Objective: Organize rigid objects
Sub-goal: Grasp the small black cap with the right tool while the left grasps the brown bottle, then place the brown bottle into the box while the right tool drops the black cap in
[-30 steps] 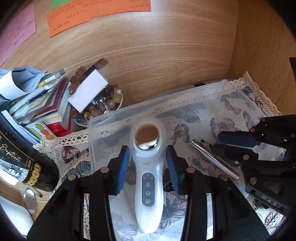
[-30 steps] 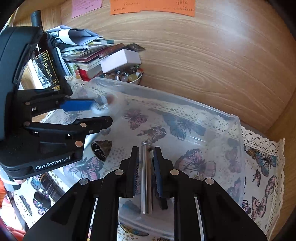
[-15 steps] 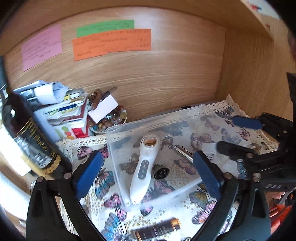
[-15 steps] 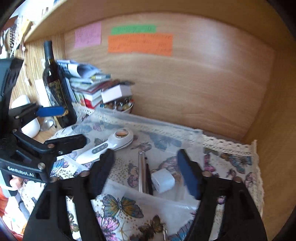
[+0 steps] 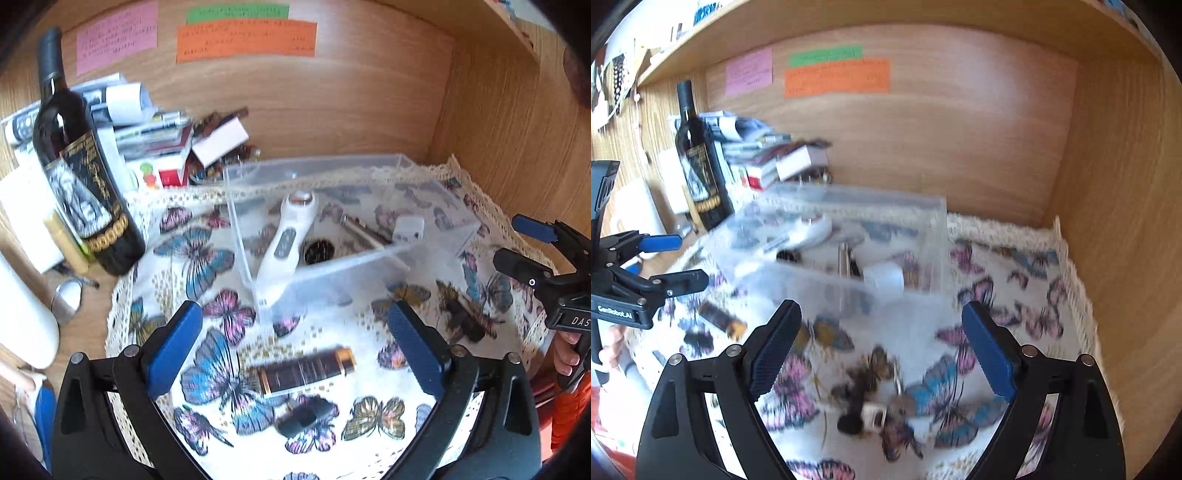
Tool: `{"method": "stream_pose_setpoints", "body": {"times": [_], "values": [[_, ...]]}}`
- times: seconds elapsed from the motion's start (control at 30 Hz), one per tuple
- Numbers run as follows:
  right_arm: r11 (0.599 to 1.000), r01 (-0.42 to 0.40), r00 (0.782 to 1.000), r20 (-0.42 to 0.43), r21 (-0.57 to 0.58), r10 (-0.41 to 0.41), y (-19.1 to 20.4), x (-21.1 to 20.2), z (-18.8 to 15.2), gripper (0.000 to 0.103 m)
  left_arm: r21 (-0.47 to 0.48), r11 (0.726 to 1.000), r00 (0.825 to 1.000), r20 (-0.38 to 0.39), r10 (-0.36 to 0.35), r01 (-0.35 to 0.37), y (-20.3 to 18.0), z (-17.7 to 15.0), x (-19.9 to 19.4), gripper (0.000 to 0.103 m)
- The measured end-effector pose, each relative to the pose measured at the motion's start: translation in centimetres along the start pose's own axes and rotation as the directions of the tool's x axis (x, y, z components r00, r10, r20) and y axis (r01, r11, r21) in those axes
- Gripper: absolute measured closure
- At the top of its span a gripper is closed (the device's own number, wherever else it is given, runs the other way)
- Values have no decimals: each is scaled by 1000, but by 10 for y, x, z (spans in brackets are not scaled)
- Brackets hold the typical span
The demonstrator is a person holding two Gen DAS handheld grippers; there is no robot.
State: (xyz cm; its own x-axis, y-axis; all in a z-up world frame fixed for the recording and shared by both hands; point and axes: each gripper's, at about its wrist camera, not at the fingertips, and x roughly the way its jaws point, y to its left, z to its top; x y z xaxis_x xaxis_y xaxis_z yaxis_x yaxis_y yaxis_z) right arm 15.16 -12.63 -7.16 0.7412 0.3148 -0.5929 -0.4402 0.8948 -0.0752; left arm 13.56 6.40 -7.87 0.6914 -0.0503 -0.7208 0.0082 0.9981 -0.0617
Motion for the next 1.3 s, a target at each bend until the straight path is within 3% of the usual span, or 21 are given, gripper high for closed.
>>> {"method": "stream_pose_setpoints", "body": {"times": [0.27, 0.43, 0.6, 0.77, 0.83, 0.9, 1.13, 1.3], "values": [[998, -36, 995, -96, 43, 40, 0, 21, -30, 21, -34, 999, 992, -127, -26, 22, -3, -36, 26, 1], [997, -68, 989, -128, 33, 72, 6, 26, -35, 46, -75, 997, 986, -161, -37, 25, 0, -42, 36, 1], [995, -98, 980, -169, 25, 101, 12, 35, -38, 58, -125, 991, 980, -187, -73, 50, 4, -41, 49, 1], [994, -92, 972, -211, 50, 101, 9, 45, -43, 77, -76, 997, 987, -163, -5, -7, -5, -43, 53, 1], [994, -92, 972, -211, 54, 102, 8, 46, -44, 78, -50, 999, 988, -157, 14, -22, -9, -45, 52, 6], [994, -95, 973, -206, 55, 104, 8, 45, -44, 78, -28, 999, 988, -149, 33, -38, -13, -47, 50, 20], [995, -89, 985, -141, 55, 96, 5, 30, -35, 78, -61, 998, 992, -127, -5, -3, -6, -42, 44, 20], [996, -78, 993, -90, 49, 82, 4, 19, -24, 78, -61, 998, 998, -67, -3, -1, -7, -34, 24, 20]]}}
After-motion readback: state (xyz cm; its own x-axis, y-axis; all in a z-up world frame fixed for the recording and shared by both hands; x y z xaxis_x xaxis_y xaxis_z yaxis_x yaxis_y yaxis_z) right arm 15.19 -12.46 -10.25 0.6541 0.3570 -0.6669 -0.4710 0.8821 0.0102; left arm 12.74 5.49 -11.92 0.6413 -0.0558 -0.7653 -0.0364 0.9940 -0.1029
